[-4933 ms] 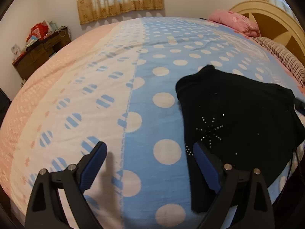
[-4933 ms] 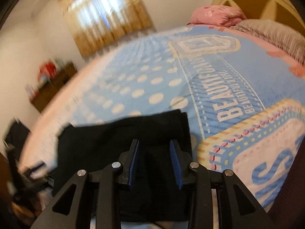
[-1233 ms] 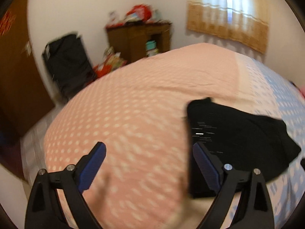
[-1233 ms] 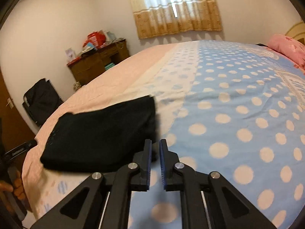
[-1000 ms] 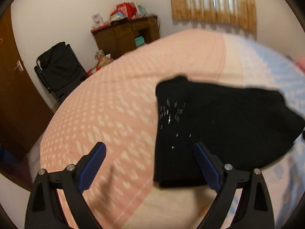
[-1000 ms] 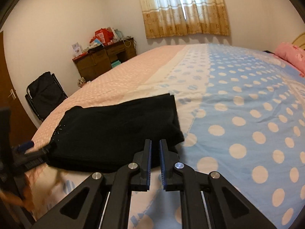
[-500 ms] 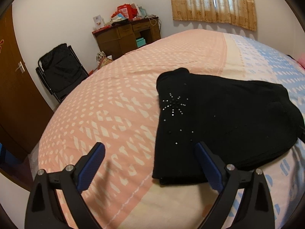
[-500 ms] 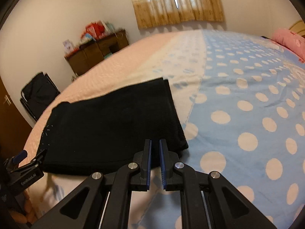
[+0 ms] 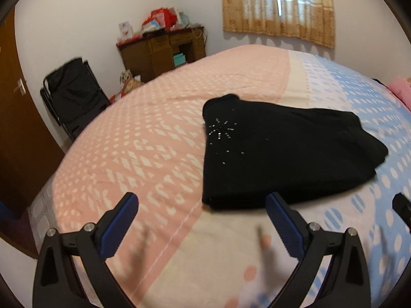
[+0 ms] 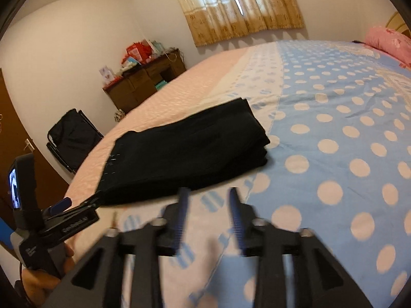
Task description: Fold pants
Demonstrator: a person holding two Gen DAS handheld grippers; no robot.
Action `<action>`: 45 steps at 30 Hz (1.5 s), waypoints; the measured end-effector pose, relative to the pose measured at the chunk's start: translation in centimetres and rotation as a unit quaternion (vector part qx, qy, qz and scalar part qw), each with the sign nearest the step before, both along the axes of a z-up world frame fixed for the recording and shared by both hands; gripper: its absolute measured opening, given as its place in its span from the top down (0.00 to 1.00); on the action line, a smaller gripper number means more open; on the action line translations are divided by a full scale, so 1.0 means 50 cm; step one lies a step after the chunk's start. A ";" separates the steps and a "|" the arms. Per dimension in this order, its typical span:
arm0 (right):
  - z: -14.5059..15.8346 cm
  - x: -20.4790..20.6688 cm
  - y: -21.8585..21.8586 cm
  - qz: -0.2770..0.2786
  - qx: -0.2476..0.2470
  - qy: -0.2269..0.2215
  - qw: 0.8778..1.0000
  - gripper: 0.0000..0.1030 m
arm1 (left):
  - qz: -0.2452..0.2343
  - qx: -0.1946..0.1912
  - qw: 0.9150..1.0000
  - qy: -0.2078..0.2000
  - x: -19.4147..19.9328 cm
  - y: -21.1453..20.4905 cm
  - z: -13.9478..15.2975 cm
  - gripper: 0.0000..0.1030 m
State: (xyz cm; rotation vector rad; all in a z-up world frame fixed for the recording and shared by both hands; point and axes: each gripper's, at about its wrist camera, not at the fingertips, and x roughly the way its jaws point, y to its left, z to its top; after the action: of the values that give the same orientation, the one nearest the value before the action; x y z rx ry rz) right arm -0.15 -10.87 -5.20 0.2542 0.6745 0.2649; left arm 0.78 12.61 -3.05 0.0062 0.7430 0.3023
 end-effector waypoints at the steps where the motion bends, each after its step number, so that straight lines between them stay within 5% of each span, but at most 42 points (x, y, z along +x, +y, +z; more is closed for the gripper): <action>1: 0.009 -0.011 0.003 -0.001 -0.002 -0.008 1.000 0.50 | -0.003 0.009 1.000 -0.005 -0.011 -0.007 0.007 0.01; 19: 0.141 -0.214 -0.001 -0.057 -0.015 -0.153 0.986 0.48 | -0.013 0.037 0.995 -0.086 -0.154 -0.051 0.121 0.00; 45: 0.157 -0.247 0.003 -0.068 -0.013 -0.174 0.982 0.47 | -0.007 0.043 0.993 -0.107 -0.177 -0.060 0.143 0.00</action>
State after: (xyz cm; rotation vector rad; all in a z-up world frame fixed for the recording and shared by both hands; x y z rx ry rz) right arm -12.49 -10.73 2.63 0.2214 0.3133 0.1644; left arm -8.06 9.59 4.10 0.0590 0.5175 0.3153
